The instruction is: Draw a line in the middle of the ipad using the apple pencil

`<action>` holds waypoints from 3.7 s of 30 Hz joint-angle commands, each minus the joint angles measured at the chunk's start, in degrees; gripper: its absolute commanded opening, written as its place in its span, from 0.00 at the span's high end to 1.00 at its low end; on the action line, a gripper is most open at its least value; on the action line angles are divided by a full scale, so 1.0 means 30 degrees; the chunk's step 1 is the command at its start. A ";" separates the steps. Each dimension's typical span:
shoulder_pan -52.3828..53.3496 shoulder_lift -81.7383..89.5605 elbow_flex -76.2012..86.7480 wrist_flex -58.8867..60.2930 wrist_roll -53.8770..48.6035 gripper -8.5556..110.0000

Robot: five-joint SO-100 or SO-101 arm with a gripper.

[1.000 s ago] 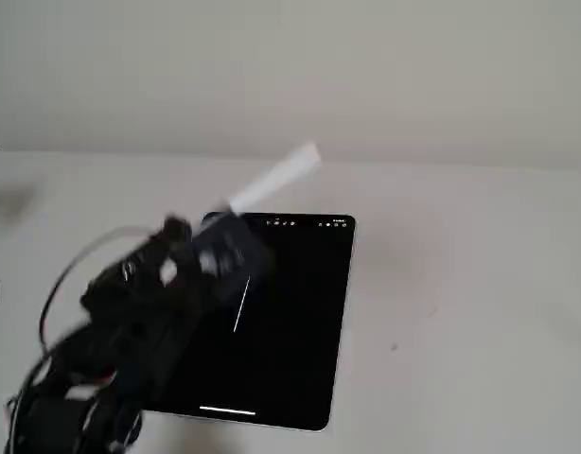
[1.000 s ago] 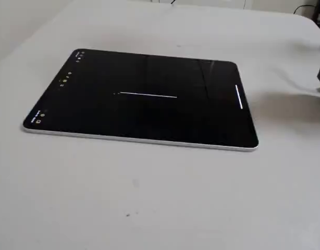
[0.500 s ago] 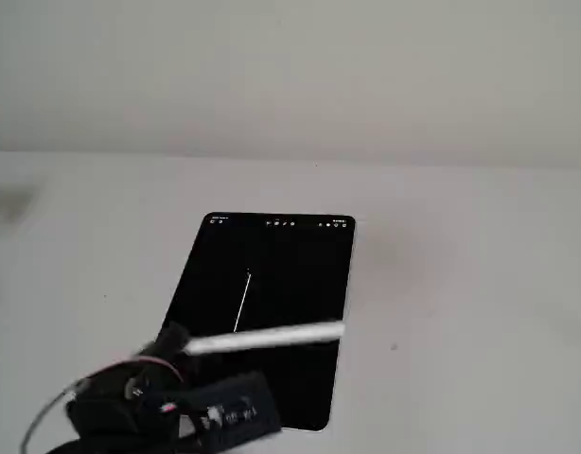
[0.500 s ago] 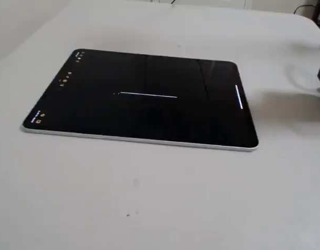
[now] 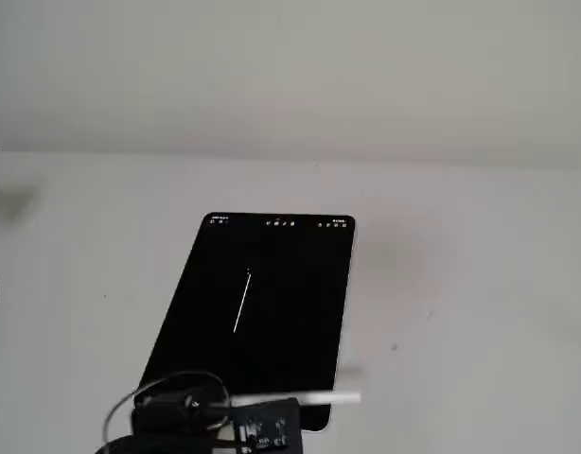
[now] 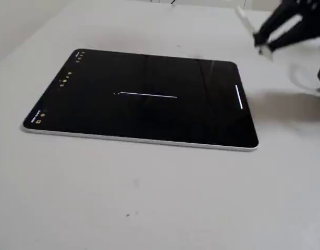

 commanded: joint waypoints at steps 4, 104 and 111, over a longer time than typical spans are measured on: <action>-0.0088 0.0176 0.2080 -0.0791 0.0146 0.93; 0.0000 0.0176 0.2373 -0.0850 0.0117 0.93; 0.0000 0.0176 0.2373 -0.0850 0.0117 0.93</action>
